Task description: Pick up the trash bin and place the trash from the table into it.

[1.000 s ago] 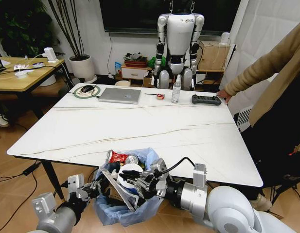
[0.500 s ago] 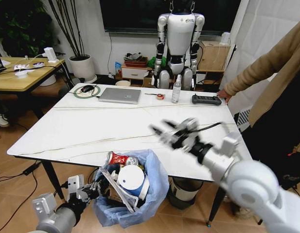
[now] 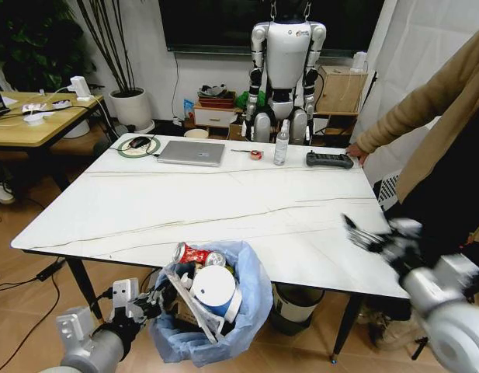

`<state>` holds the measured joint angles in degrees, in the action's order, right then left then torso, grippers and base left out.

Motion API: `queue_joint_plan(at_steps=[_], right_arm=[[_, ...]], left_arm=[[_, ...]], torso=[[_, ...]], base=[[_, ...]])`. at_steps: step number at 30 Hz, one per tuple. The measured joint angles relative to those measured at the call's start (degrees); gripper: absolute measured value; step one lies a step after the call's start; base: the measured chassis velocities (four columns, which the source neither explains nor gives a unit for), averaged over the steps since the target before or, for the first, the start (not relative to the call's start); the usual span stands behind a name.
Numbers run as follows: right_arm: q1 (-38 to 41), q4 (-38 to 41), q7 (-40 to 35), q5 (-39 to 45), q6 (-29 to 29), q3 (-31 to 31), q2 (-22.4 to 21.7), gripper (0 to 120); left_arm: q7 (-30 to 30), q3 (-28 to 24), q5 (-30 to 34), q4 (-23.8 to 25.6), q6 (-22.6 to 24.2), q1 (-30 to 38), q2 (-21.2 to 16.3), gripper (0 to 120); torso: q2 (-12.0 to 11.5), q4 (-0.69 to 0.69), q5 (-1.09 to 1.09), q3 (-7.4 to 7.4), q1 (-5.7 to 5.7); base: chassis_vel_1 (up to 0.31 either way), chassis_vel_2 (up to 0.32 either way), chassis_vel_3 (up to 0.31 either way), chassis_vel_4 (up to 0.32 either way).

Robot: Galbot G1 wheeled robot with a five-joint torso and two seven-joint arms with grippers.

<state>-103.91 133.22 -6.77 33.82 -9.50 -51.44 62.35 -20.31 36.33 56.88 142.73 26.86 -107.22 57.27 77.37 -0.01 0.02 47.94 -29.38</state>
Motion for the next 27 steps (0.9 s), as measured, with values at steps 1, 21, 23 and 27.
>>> queue_joint_plan(at_steps=[1,21,23,27], right_arm=[[-0.9,0.2,0.5,-1.3,0.8,-0.8,1.5,100],[-5.1,-7.6,8.7,-22.3,18.0,-4.3,27.1,100],[-4.9,-8.2,9.4,-22.3,18.7,-3.9,28.1,100],[-5.0,-8.3,10.5,-21.1,20.0,-3.6,29.0,100]], left_arm=[[0.0,-0.1,0.0,-0.1,0.0,0.1,-0.1,0],[-1.1,-3.4,4.4,-5.4,0.9,8.3,-5.8,0],[-1.2,-3.8,4.7,-5.5,1.2,8.9,-6.0,0],[0.0,-4.0,4.7,-4.7,1.1,7.5,-6.4,0]], torso=[[0.0,0.02,-0.03,0.0,0.0],[0.0,0.01,-0.03,0.01,-0.01],[0.0,0.01,-0.03,0.01,-0.01],[0.0,0.01,-0.03,0.01,-0.01]], base=[[0.0,0.0,0.0,0.0],[0.0,0.0,0.0,0.0],[0.0,0.0,0.0,0.0],[0.0,0.0,0.0,0.0]])
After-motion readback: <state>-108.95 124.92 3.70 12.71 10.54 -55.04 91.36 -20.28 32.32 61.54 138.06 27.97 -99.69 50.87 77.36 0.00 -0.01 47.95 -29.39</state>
